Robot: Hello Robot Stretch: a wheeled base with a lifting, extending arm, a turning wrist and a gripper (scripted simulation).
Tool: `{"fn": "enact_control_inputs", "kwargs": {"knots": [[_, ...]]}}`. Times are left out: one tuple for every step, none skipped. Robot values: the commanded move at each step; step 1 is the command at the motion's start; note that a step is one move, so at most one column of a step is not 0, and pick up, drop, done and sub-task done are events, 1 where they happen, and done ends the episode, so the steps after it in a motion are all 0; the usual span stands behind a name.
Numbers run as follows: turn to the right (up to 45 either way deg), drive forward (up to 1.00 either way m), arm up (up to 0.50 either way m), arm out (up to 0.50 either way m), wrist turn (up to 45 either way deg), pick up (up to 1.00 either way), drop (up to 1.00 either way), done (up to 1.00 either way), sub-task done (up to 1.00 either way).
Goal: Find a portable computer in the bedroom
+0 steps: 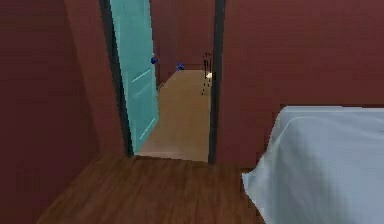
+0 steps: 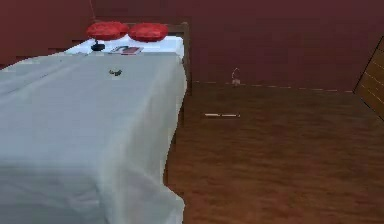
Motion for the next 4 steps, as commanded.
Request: {"fn": "enact_control_inputs", "kwargs": {"knots": [[0.0, 1.00, 0.00, 0.00, 0.0, 0.00, 0.00, 0.00, 0.00], [-3.0, 0.00, 0.00, 0.00, 0.0, 0.00, 0.00, 0.00, 0.00], [0.0, 0.70, 0.00, 0.00, 0.0, 0.00, 0.00, 0.00, 0.00], [33.0, 0.00, 0.00, 0.00, 0.0, 0.00, 0.00, 0.00, 0.00]]}}
